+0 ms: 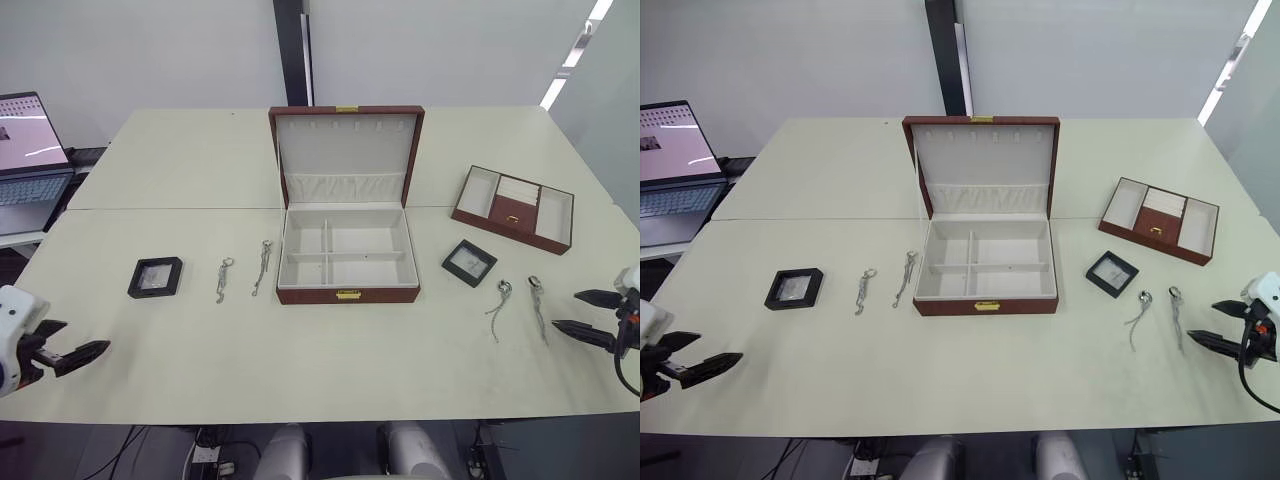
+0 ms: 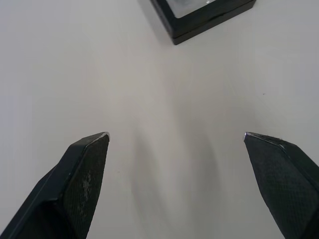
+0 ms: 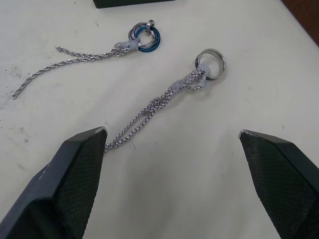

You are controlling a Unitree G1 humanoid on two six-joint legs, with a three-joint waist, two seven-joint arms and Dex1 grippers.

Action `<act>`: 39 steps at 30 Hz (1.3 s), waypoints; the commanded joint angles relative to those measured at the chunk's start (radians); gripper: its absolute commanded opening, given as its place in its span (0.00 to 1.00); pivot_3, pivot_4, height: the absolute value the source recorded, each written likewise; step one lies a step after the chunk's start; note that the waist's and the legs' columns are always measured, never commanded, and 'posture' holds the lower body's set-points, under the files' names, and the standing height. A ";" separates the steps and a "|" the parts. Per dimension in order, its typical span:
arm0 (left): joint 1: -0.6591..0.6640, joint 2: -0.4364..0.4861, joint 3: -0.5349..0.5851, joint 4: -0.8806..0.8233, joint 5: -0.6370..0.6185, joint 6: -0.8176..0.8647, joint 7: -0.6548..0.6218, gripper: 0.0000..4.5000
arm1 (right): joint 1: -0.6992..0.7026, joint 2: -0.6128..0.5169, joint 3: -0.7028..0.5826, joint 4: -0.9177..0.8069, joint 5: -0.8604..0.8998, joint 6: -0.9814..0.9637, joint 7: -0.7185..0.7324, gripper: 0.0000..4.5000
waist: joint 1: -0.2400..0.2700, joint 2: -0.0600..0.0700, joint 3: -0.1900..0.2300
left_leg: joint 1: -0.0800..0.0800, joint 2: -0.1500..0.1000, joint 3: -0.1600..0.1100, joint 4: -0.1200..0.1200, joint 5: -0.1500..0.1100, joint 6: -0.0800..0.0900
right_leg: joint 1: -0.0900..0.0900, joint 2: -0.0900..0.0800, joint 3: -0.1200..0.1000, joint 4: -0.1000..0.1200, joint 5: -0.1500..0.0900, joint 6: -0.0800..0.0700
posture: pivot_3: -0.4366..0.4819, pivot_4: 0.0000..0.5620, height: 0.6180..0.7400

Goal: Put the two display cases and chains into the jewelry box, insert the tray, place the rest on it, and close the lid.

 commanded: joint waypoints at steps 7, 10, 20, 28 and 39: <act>0.016 0.025 0.040 0.042 0.022 -0.040 -0.021 0.99 | 0.023 -0.044 -0.011 0.004 -0.016 -0.017 0.021 1.00 | 0.000 0.000 0.001 | 0.000 0.000 0.000 0.000 0.000 0.000 | 0.000 0.000 0.000 0.000 0.000 0.000 | 0.48 0.27 1.00; 0.018 0.025 0.037 0.045 0.022 -0.039 -0.026 0.99 | 0.026 -0.044 -0.013 -0.002 -0.016 -0.013 0.022 1.00 | -0.001 0.000 0.001 | 0.000 0.000 0.000 0.000 0.000 0.000 | 0.000 0.000 0.000 0.000 0.000 0.000 | 0.48 0.27 1.00; 0.019 0.025 0.035 0.046 0.024 -0.055 -0.030 0.99 | 0.029 -0.042 -0.020 0.002 -0.009 -0.015 0.026 1.00 | -0.001 0.000 0.001 | 0.000 0.000 0.001 0.000 0.000 0.000 | 0.000 0.000 0.000 0.000 0.000 0.000 | 0.48 0.27 1.00; -0.036 0.091 -0.076 0.016 0.057 -0.128 -0.112 0.99 | -0.028 0.012 -0.033 -0.261 0.134 0.103 0.024 1.00 | -0.003 0.001 0.001 | 0.000 0.001 0.000 0.000 0.000 0.000 | 0.000 0.000 0.000 0.001 0.000 0.000 | 0.48 0.27 1.00; -0.460 0.193 -0.476 0.199 0.233 -0.332 -0.249 0.99 | -0.153 0.278 0.154 -0.822 0.342 0.254 -0.147 1.00 | 0.002 -0.001 0.002 | -0.006 0.000 -0.001 0.000 0.000 0.000 | -0.004 0.001 -0.002 0.000 0.000 0.000 | 0.48 0.27 1.00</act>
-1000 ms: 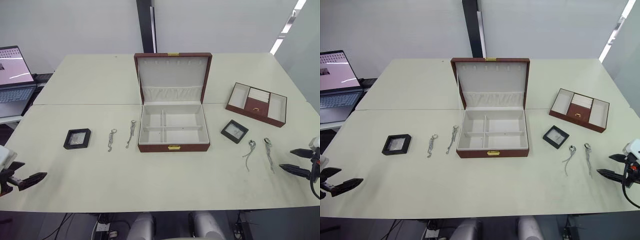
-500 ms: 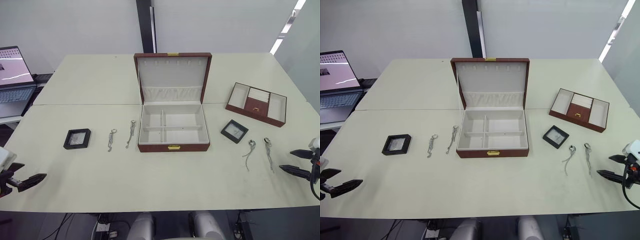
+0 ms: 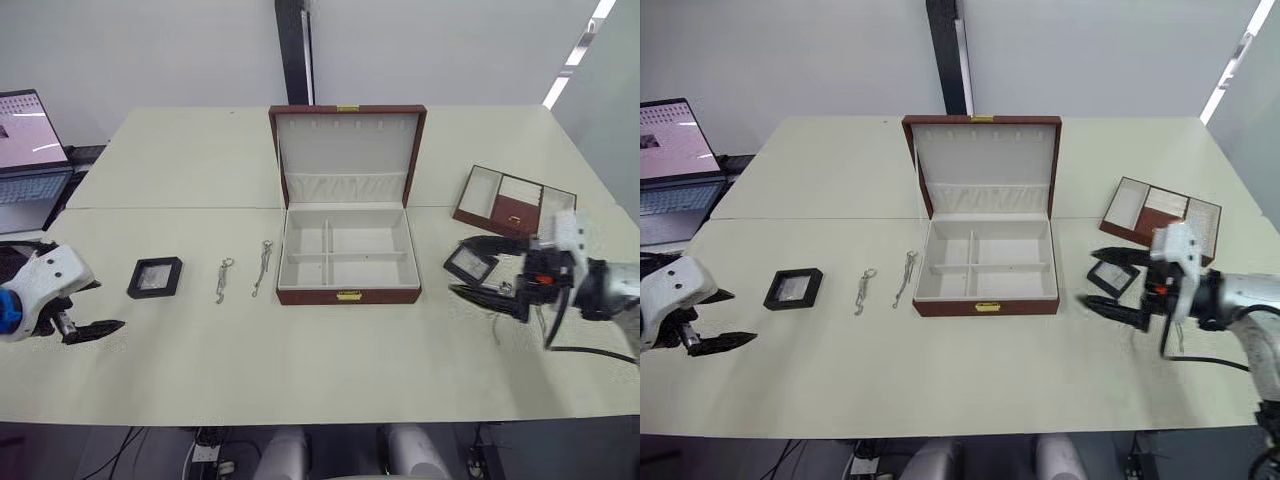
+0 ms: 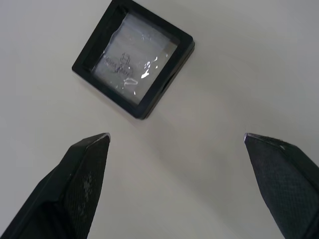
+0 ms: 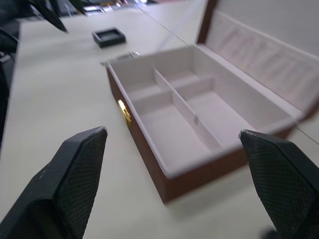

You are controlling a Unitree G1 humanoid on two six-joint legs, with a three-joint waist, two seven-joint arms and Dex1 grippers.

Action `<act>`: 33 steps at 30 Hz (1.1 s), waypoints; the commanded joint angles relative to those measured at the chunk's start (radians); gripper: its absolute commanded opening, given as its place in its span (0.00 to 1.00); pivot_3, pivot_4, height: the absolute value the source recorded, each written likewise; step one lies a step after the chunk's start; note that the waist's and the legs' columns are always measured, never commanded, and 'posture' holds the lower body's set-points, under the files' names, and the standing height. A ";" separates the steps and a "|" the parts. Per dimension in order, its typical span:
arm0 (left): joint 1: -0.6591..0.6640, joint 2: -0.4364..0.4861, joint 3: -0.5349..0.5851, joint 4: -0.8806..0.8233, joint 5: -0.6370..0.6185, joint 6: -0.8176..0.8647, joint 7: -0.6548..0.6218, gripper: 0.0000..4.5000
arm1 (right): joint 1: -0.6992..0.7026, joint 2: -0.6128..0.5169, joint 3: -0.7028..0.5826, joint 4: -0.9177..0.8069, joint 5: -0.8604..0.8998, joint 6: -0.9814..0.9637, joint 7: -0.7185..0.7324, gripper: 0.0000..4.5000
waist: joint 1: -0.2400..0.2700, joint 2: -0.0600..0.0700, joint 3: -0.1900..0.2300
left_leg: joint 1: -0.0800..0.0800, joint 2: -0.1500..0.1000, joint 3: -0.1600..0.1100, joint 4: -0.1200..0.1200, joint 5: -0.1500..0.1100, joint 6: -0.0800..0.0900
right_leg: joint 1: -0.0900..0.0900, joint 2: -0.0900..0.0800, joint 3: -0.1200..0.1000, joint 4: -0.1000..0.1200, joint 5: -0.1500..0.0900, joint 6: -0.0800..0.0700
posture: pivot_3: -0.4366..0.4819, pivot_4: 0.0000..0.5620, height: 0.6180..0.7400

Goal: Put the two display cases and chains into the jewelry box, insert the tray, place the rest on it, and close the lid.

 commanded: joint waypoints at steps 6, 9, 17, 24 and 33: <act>-0.251 -0.057 -0.202 0.170 0.133 -0.147 -0.035 0.99 | 0.146 0.040 0.066 -0.108 -0.065 -0.113 -0.016 1.00 | 0.009 -0.003 -0.001 | -0.008 0.000 -0.001 0.002 0.000 0.000 | -0.008 0.000 -0.001 0.002 0.000 0.000 | 0.48 0.27 1.00; -0.319 -0.079 -0.245 0.255 0.179 -0.211 -0.026 0.99 | 0.171 0.056 0.078 -0.122 -0.078 -0.142 -0.031 1.00 | 0.005 -0.003 -0.001 | -0.008 0.000 -0.001 0.002 0.000 0.000 | -0.008 0.000 -0.001 0.003 0.000 0.000 | 0.48 0.27 1.00; -0.448 -0.133 -0.312 0.391 0.230 -0.285 -0.045 0.99 | 0.172 0.068 0.110 -0.113 -0.122 -0.212 -0.042 1.00 | -0.007 -0.004 -0.001 | -0.007 0.000 -0.001 0.004 0.001 0.000 | -0.008 0.001 -0.001 0.004 0.001 0.000 | 0.48 0.27 1.00; -0.464 -0.129 -0.334 0.448 0.268 -0.302 -0.039 0.99 | 0.185 0.070 0.125 -0.094 -0.142 -0.254 -0.038 1.00 | -0.012 -0.004 -0.001 | -0.007 0.000 -0.002 0.004 0.001 0.001 | -0.008 0.001 -0.001 0.004 0.001 0.000 | 0.48 0.27 1.00; -0.458 -0.141 -0.332 0.449 0.266 -0.302 -0.040 0.59 | 0.194 0.053 0.139 -0.080 -0.139 -0.263 -0.017 1.00 | -0.014 -0.004 -0.001 | -0.005 0.000 -0.002 0.006 0.002 0.001 | -0.007 0.001 -0.001 0.009 0.001 0.000 | 0.48 0.27 1.00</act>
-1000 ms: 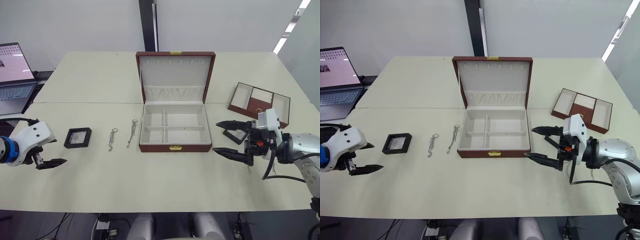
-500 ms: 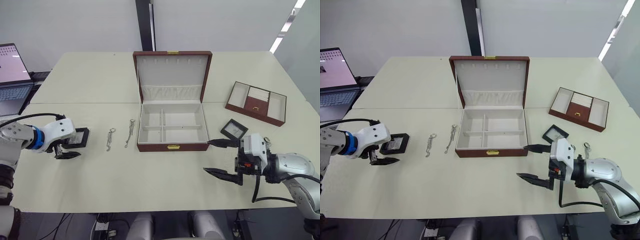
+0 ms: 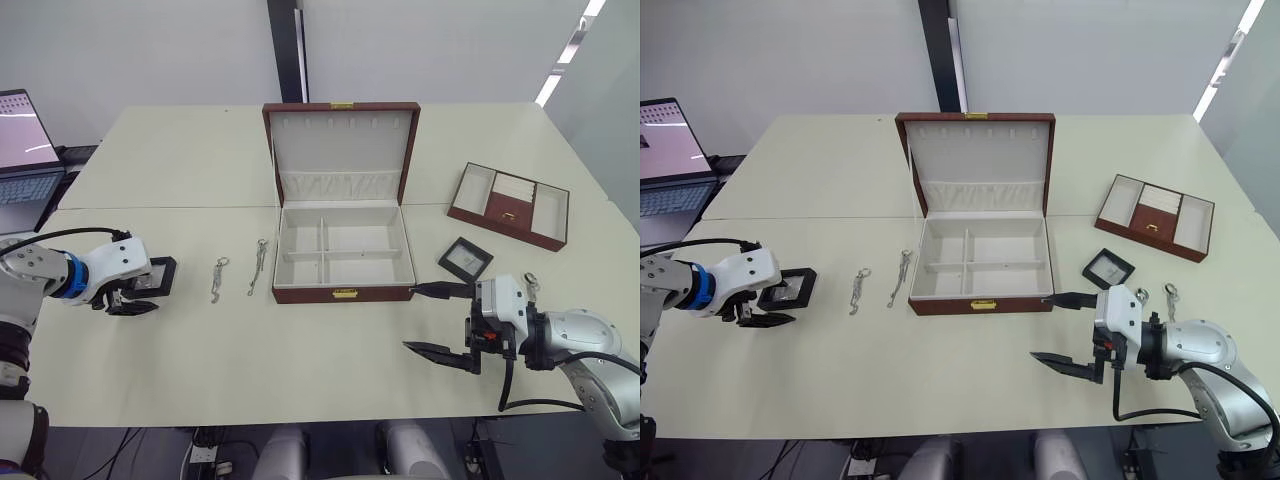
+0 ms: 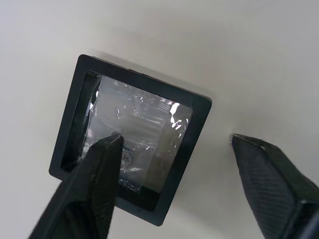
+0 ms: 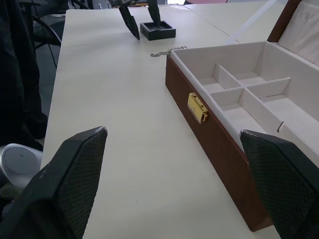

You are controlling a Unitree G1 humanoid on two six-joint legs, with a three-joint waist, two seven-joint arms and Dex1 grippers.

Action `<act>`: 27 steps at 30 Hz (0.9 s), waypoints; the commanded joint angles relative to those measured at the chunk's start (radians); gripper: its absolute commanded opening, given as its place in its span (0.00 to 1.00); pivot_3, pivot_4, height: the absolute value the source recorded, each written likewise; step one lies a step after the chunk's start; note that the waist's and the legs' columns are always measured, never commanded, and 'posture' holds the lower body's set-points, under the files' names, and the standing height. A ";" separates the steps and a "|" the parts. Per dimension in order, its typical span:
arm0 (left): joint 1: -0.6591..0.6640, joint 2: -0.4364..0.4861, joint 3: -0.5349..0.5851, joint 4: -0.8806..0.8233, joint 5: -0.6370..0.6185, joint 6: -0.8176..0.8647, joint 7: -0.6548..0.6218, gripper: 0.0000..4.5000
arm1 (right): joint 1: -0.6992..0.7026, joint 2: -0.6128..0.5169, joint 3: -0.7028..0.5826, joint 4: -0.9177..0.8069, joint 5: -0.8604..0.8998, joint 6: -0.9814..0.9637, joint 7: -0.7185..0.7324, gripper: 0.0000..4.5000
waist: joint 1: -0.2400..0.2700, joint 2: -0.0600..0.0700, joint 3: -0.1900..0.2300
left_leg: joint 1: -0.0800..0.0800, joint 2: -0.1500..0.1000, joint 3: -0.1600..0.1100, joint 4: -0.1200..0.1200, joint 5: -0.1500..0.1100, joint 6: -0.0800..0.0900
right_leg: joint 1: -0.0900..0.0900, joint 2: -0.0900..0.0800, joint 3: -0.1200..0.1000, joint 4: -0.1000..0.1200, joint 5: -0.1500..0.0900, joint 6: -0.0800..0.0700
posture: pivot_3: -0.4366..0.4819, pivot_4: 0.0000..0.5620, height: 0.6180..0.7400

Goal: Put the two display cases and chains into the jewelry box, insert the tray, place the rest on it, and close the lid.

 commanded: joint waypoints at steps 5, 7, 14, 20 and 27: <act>0.009 0.003 0.002 -0.003 0.017 0.000 0.003 0.24 | 0.009 -0.020 -0.010 -0.007 0.004 -0.020 0.023 1.00 | 0.000 0.000 0.000 | -0.001 0.000 0.000 0.004 0.000 0.000 | 0.000 0.000 0.000 0.002 0.000 0.000 | 0.48 0.27 1.00; 0.012 0.003 0.003 -0.006 0.017 0.003 0.002 0.10 | 0.007 -0.022 -0.010 -0.007 0.006 -0.017 0.026 1.00 | 0.000 0.000 0.000 | -0.001 0.000 0.000 0.005 0.000 0.000 | 0.000 0.000 0.000 0.002 0.000 0.000 | 0.48 0.27 1.00; 0.036 0.002 0.011 -0.027 0.009 0.019 0.007 0.00 | 0.002 -0.020 -0.009 -0.001 0.005 -0.014 0.034 1.00 | 0.000 0.000 0.000 | -0.001 -0.001 0.000 0.008 0.000 0.000 | 0.001 0.000 0.000 0.004 0.000 0.000 | 0.48 0.27 1.00; 0.044 0.003 0.018 -0.041 0.009 0.028 0.016 0.00 | -0.010 -0.022 -0.011 0.005 0.010 -0.012 0.042 1.00 | 0.000 0.000 0.000 | -0.001 -0.001 0.000 0.009 0.000 0.000 | 0.001 0.000 0.000 0.005 0.000 0.000 | 0.48 0.27 1.00; 0.054 0.007 0.027 -0.058 0.006 0.035 0.023 0.00 | -0.019 -0.023 -0.010 0.013 0.013 -0.011 0.051 1.00 | 0.000 0.000 0.000 | -0.001 -0.001 0.000 0.009 0.000 0.000 | 0.001 0.000 0.000 0.005 0.000 0.000 | 0.48 0.27 1.00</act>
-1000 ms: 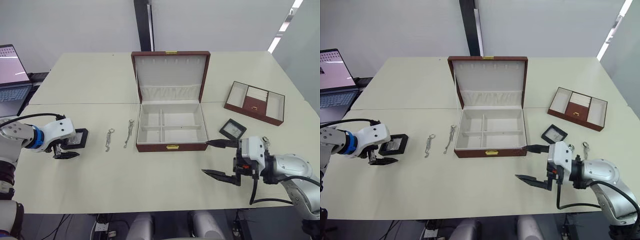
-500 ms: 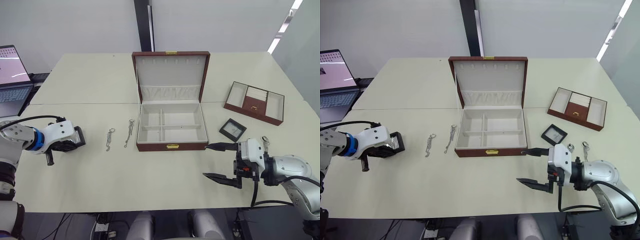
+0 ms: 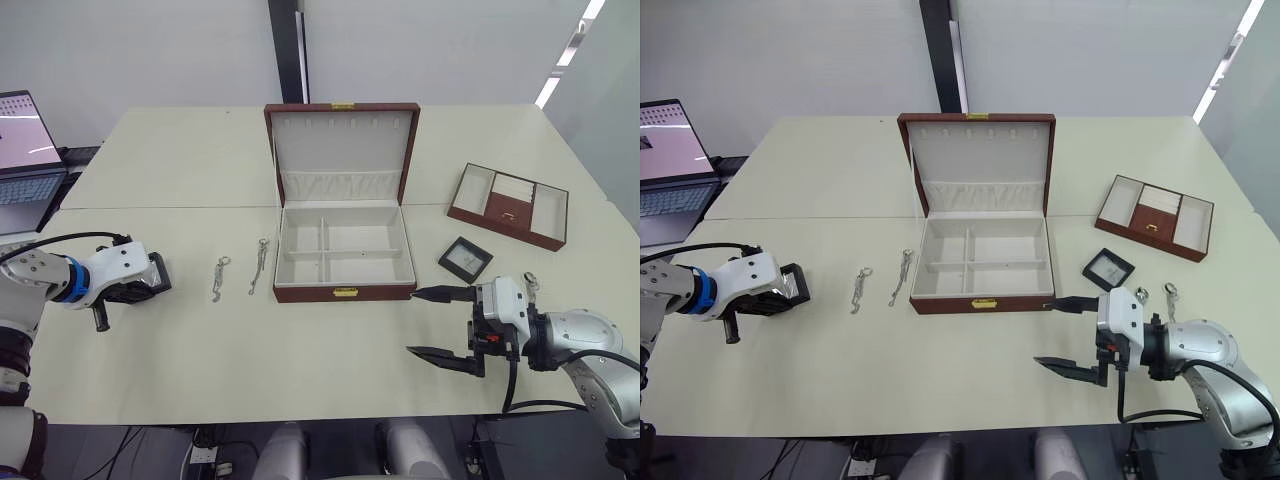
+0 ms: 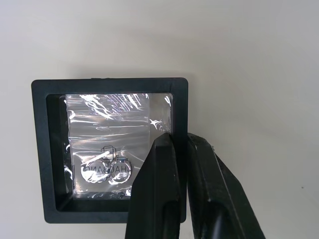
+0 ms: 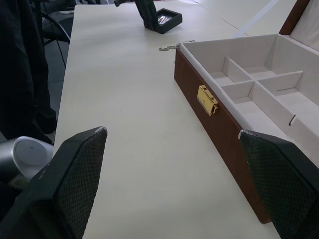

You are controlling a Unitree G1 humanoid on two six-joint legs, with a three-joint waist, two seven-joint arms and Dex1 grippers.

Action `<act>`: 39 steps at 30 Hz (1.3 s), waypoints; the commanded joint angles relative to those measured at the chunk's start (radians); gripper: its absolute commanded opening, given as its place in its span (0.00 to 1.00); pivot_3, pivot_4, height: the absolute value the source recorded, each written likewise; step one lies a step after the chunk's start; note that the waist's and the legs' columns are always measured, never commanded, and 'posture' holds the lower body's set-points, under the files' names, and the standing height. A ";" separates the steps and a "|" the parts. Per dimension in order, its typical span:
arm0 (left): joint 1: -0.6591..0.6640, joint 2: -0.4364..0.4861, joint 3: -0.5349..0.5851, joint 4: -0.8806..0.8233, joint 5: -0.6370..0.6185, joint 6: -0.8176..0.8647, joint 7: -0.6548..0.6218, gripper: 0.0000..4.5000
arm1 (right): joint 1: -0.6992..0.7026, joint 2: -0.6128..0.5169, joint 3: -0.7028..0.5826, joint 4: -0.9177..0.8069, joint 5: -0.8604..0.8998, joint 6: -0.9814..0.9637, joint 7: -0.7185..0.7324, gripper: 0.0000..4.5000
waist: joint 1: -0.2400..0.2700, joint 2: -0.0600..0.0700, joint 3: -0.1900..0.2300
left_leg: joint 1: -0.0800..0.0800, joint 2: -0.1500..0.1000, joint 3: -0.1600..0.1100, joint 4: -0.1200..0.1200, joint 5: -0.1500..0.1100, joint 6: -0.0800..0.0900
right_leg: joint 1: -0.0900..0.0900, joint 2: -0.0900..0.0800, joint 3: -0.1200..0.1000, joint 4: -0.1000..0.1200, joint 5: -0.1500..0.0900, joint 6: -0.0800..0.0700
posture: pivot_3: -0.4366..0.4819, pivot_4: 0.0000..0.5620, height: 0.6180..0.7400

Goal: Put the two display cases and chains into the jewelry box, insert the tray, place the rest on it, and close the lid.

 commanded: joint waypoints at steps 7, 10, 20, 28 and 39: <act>0.025 0.033 0.029 -0.049 -0.012 0.030 -0.007 0.00 | -0.022 -0.005 -0.013 -0.023 0.025 0.005 0.009 1.00 | 0.000 0.000 0.000 | 0.000 0.000 0.000 0.000 0.000 0.000 | 0.000 0.000 0.000 0.000 0.000 0.000 | 0.48 0.27 1.00; 0.027 0.037 0.035 -0.063 -0.017 0.046 -0.007 0.00 | -0.031 -0.004 -0.018 -0.027 0.039 0.018 0.006 1.00 | -0.001 0.000 0.000 | 0.000 0.000 0.000 0.000 0.000 0.000 | 0.000 0.000 0.000 0.000 0.000 0.000 | 0.48 0.27 1.00; 0.021 0.057 0.044 -0.115 -0.034 0.090 -0.023 0.00 | -0.041 -0.004 -0.022 -0.027 0.050 0.037 0.005 1.00 | 0.000 0.000 0.000 | -0.001 0.000 -0.001 0.001 0.000 0.000 | -0.001 0.000 -0.001 0.000 0.000 0.000 | 0.48 0.27 1.00; 0.005 0.088 0.066 -0.250 -0.071 0.158 -0.065 0.00 | -0.025 -0.010 -0.074 -0.048 0.094 0.072 -0.031 1.00 | 0.000 0.000 0.000 | -0.002 0.000 -0.001 0.001 0.000 0.000 | -0.001 0.000 -0.001 0.000 0.000 0.000 | 0.48 0.27 1.00; -0.154 0.035 0.056 -0.520 -0.203 0.394 -0.170 0.00 | 0.023 -0.025 -0.200 -0.088 0.159 0.155 -0.116 1.00 | 0.002 -0.001 0.000 | -0.005 0.000 -0.002 0.002 0.000 0.000 | -0.001 0.000 -0.002 -0.001 0.000 0.000 | 0.48 0.27 1.00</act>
